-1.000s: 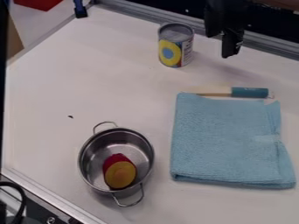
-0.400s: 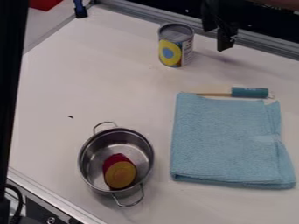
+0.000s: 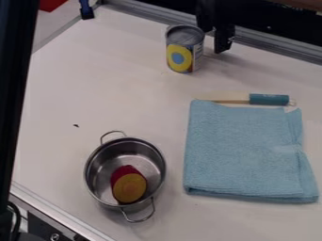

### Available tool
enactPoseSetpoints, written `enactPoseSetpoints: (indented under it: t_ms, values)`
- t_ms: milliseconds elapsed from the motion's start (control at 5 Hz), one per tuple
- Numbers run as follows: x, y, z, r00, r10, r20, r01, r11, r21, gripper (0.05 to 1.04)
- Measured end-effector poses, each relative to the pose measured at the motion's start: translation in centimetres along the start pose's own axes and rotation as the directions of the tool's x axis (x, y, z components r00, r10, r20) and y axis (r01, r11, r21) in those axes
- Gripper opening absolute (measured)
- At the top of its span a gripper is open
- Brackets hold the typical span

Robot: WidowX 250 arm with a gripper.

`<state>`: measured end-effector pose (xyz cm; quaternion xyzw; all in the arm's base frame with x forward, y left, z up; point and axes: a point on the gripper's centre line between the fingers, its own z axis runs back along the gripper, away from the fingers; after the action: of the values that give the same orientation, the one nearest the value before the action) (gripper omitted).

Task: Put the can in the left side of the table

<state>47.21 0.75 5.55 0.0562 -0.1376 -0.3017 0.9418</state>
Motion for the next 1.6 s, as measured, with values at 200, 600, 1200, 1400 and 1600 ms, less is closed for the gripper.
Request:
enactPoseSetpoints:
  t_ms: [200, 600, 1200, 1400, 1600]
  values:
    - [-1.8, 0.7, -1.2, 1.000, 0.022, -0.013, -0.022, 1.000, 0.006, 0.996]
    - [-6.2, 2.0, -0.6, 0.998, 0.043, -0.050, -0.043, 0.999, 0.001, 0.996]
    - [-13.0, 2.7, 1.5, 0.999, 0.036, -0.025, -0.034, 0.998, 0.048, 0.996]
    - [-15.0, 3.2, 1.5, 0.999, 0.037, -0.035, -0.035, 0.998, 0.051, 0.996]
    - [-16.8, 3.4, 1.9, 0.999, 0.029, -0.021, -0.028, 0.998, 0.053, 0.996]
